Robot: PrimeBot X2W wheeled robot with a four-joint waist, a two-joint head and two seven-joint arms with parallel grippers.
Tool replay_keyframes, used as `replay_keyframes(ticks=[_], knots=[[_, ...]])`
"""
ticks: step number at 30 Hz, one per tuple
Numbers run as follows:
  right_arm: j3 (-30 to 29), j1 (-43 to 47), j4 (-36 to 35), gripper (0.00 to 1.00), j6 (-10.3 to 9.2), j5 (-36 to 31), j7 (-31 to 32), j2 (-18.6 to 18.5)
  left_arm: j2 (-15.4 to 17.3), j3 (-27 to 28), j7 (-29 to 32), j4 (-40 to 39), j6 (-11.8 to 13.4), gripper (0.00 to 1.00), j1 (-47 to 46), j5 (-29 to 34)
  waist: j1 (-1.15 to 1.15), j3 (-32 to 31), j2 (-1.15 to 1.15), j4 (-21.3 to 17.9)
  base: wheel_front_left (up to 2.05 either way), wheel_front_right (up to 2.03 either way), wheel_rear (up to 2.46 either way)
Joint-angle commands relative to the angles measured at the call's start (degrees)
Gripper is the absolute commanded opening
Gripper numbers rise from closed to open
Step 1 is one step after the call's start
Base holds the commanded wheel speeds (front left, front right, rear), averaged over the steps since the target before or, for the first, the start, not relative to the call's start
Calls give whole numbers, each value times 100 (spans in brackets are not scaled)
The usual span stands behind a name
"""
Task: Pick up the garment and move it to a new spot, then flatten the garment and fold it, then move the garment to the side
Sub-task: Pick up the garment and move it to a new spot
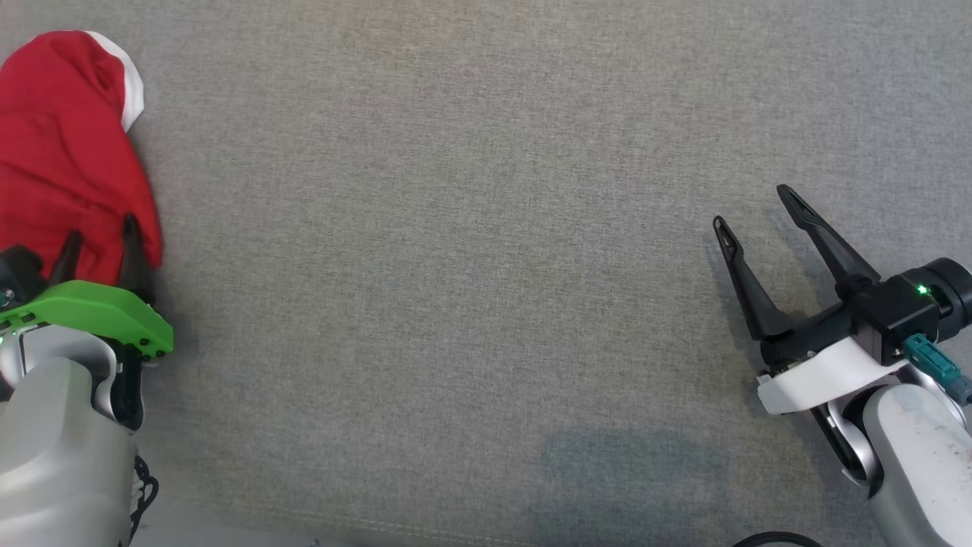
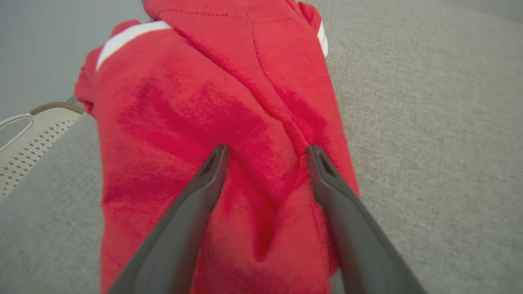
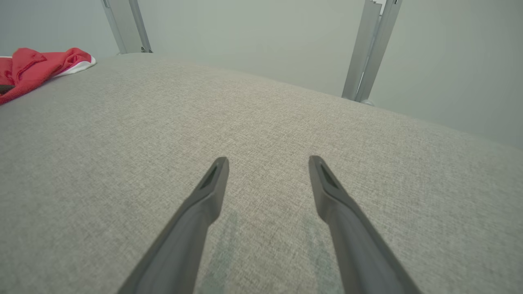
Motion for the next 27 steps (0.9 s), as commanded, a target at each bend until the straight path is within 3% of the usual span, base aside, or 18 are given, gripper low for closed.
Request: replay_keyframes(ticks=[1, 4, 5, 6, 7, 12, 17, 23, 27], knots=[[-22, 63, -64, 100, -9, 15, 26, -5, -62, -32, 2, 178, 0, 100, -138, 50, -1, 167, 0, -184, 0, 0, 0], [-62, 86, -91, 100, -9, 30, 64, 31, -221, -79, 63, 616, -22, 100, -271, -19, -1, 168, 0, -219, 0, 0, 0], [-67, 96, -87, 100, -9, 36, 71, 51, -259, -82, 124, 765, -22, 70, -300, -42, -1, 153, 0, -231, 0, 0, 0], [-67, 96, -87, 100, -9, 36, 71, 51, -259, -82, 124, 765, -22, 70, -300, -42, -1, 153, 0, -231, 0, 0, 0], [-61, 101, -69, 100, -9, 50, 72, 69, -280, -70, 158, 914, -19, 4, -324, -76, -1, 126, 0, -247, 0, 0, 0], [-43, 71, 62, 100, -9, 117, 21, 219, -244, -117, 109, 1213, -40, 0, -410, -59, -1, -56, 0, -348, 0, 0, 0], [6, 16, 341, 100, -9, 224, -60, 572, -218, -273, 10, 534, -77, 0, -390, 166, -1, -378, 0, -576, 0, 0, 0], [27, -3, 572, 100, -9, 329, -81, 961, -643, -553, 3, -659, -70, 0, 42, 528, -1, -726, 0, -992, 0, 0, 0], [-14, 73, 596, 100, -9, 368, -83, 1188, -984, -1077, 3, -1211, -71, 0, 274, 644, -1, -907, 0, -1339, 0, 0, 0]])
